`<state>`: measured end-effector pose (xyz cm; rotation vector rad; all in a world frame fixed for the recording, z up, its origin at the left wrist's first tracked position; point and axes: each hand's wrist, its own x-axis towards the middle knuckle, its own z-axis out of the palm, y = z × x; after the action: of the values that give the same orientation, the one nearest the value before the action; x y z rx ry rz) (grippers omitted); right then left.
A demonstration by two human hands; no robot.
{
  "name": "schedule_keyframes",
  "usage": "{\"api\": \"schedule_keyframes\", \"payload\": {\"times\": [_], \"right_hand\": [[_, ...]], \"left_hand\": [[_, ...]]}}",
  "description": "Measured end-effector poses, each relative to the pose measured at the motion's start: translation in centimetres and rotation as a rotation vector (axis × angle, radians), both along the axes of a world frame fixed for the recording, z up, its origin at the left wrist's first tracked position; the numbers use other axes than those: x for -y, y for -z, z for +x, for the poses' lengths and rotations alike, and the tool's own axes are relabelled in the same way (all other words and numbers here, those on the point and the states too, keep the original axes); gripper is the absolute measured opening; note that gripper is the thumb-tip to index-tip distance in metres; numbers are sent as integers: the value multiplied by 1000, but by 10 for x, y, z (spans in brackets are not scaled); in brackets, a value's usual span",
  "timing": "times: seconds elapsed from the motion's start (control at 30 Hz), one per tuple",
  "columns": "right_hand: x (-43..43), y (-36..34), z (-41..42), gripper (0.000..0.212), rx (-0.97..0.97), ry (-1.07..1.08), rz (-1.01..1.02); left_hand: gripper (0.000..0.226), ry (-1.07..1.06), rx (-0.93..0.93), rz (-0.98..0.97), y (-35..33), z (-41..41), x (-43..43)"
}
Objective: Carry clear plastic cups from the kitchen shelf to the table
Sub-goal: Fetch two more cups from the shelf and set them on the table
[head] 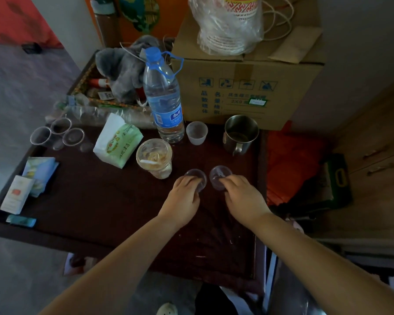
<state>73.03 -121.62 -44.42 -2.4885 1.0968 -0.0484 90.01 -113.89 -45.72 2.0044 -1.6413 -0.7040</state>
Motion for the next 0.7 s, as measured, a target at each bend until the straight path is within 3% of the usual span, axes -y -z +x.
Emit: {"api": "schedule_keyframes", "payload": {"times": [0.3, 0.7], "right_hand": [[-67, -102, -9, 41, 167, 300, -230], [-270, -256, -25, 48, 161, 688, -598]], "left_hand": [[39, 233, 6, -234, -94, 16, -38], [46, 656, 146, -532, -254, 2, -148]]}}
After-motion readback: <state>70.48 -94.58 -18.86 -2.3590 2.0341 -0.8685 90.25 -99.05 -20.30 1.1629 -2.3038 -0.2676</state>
